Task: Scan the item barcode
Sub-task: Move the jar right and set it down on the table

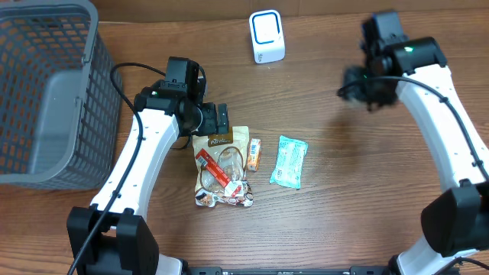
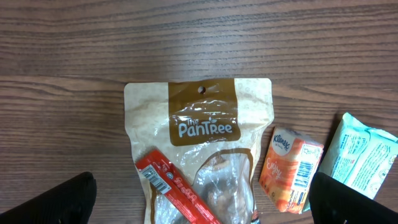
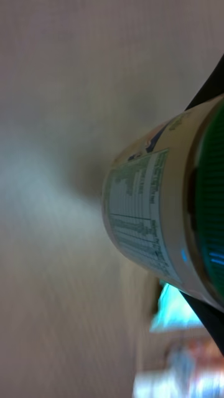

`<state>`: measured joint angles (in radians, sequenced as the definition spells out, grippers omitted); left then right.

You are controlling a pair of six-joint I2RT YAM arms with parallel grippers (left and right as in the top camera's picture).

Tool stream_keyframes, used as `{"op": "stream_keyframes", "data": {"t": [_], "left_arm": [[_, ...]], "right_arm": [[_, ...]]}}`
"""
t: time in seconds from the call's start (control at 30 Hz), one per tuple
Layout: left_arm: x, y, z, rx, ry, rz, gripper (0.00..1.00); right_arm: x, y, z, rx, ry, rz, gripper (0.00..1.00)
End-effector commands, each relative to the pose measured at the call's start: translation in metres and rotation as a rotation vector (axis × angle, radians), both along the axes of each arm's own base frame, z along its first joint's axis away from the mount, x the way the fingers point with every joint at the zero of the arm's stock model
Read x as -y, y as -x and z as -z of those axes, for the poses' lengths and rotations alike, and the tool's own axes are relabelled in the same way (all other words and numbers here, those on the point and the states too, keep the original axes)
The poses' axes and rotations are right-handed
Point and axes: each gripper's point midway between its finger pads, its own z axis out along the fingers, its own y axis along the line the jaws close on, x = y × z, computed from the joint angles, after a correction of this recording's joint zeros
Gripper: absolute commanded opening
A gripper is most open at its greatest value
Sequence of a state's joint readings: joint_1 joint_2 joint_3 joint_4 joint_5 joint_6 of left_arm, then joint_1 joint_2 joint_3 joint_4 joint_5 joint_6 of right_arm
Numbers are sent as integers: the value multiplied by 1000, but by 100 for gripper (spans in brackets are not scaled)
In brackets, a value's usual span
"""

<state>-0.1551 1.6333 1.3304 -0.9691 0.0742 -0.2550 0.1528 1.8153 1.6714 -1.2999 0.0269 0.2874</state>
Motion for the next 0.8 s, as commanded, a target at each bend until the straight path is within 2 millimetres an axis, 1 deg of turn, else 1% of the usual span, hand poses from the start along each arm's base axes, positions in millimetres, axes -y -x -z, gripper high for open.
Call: {"op": "stream_keyframes", "data": {"t": [0.0,0.1,0.23,0.3,0.4,0.47,0.53,0.6,0.63,0.67,0.7,0.73,0.77], "left_arm": [[-1,-3,-10,29,7,-11,100],[-1,-3,-10,29,7,-11,100],[-1,-3,-10,29,7,-11,100],[-1,-3,-10,29,7,-11,100],[-1,-3,-10,29,7,-11,100],[-1,-3,-10,29,7,-10,100],[-1,-3,-10,29,7,-11,100],[-1,-3,-10,29,7,-11,100],[-1,-3,-10,29,7,-11,100],[-1,-3,-10,29,7,-11,100],[-1,-3,-10,29,7,-11,100],[-1,-3,-10,29,7,-11,100],[-1,-3,-10,29,7,-11,100]], "right_arm": [[33,18,23,-86,5,146,4],[61,34,52,-151,-15,301,4],[90,46,88,-176,-70,428,4],[105,54,102,-182,-76,481,4],[120,63,113,-192,-81,534,4],[128,69,116,-201,-83,561,5],[133,72,118,-206,-85,581,11],[136,73,118,-206,-86,588,31],[136,73,118,-206,-86,590,44],[136,73,118,-206,-86,590,79],[136,73,118,-205,-86,590,94],[136,73,118,-205,-86,590,98],[136,73,118,-205,-86,590,100]]}}
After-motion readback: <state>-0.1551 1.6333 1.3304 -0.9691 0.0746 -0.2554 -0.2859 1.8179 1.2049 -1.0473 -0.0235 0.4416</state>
